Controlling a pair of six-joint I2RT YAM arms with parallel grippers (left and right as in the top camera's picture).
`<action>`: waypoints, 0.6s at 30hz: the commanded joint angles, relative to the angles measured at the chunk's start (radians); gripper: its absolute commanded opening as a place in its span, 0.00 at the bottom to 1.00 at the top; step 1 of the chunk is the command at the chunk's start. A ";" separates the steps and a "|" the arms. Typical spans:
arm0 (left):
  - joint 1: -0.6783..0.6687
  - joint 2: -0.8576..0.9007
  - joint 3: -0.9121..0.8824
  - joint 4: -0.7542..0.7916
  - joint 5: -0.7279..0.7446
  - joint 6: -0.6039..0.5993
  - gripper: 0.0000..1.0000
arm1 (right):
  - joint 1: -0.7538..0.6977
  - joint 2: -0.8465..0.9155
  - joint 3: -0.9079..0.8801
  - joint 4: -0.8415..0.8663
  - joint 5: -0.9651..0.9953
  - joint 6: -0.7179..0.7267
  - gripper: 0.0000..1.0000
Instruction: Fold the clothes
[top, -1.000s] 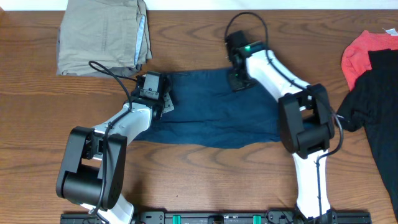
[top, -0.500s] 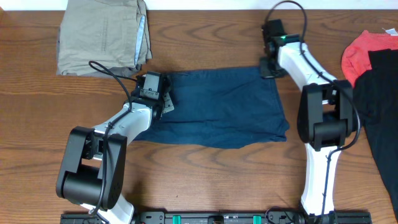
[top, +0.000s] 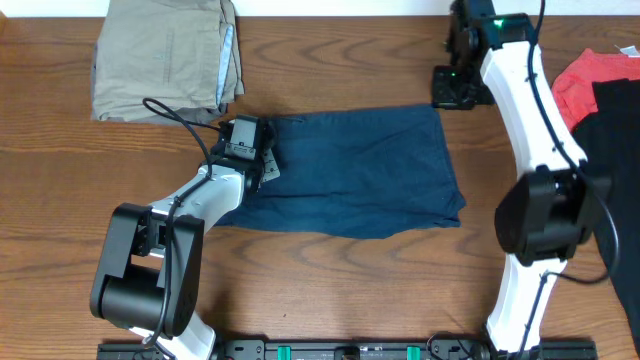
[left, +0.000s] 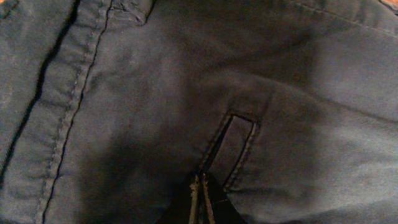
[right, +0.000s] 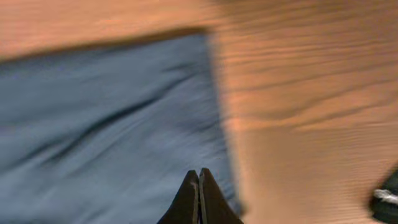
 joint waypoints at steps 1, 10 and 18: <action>0.003 -0.005 -0.013 -0.020 -0.032 0.006 0.06 | 0.082 0.003 -0.007 -0.035 -0.203 -0.090 0.01; 0.003 -0.005 -0.013 -0.024 -0.032 0.006 0.07 | 0.271 0.004 -0.227 0.013 -0.209 -0.058 0.01; 0.003 -0.005 -0.013 -0.024 -0.032 0.006 0.06 | 0.365 0.004 -0.429 0.110 -0.263 -0.058 0.01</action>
